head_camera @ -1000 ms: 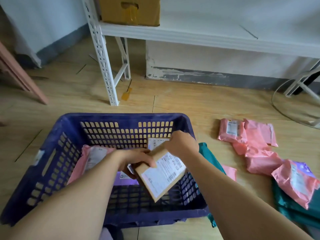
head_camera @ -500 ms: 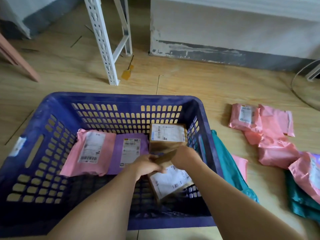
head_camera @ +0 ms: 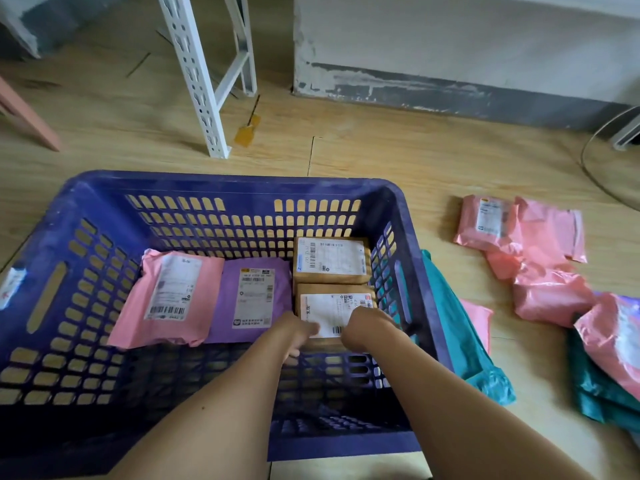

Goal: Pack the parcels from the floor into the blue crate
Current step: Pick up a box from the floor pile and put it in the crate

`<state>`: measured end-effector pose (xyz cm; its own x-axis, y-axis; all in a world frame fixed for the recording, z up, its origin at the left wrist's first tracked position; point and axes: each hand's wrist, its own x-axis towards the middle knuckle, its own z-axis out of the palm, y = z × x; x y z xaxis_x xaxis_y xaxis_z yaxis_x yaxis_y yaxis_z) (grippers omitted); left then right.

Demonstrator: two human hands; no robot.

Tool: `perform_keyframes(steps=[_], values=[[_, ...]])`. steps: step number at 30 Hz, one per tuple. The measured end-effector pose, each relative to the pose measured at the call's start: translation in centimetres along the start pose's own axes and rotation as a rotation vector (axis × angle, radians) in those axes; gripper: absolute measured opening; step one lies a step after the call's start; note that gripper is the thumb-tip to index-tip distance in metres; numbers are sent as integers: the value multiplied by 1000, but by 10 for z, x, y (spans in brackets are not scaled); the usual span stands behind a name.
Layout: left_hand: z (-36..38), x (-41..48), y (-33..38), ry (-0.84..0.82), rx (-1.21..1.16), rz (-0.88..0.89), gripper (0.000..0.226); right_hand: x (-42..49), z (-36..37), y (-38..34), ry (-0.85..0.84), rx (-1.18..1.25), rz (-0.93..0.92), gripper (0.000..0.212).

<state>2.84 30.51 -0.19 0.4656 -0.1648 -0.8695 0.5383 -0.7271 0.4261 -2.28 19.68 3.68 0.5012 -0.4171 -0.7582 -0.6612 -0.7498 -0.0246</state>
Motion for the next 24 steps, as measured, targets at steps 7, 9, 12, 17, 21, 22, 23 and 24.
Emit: perform_keyframes(steps=[7,9,12,17,21,22,23,24], values=[[-1,4,11,120,-63,192,83,4,0,5,-90,3,-32,38],[-3,7,16,195,-124,280,95,5,0,7,-79,19,-25,37],[-8,15,26,169,-144,336,86,7,-1,10,-66,39,-25,36],[-15,17,29,121,-93,327,58,12,-1,10,-78,28,-23,28],[-17,19,24,83,-50,306,60,14,-2,8,-81,18,-21,23],[-17,21,23,81,-53,302,60,16,-1,8,-80,21,-25,29],[-18,22,23,78,-57,299,61,15,-1,8,-89,25,-25,34],[-19,23,24,77,-61,298,62,15,-2,8,-87,26,-33,37]])
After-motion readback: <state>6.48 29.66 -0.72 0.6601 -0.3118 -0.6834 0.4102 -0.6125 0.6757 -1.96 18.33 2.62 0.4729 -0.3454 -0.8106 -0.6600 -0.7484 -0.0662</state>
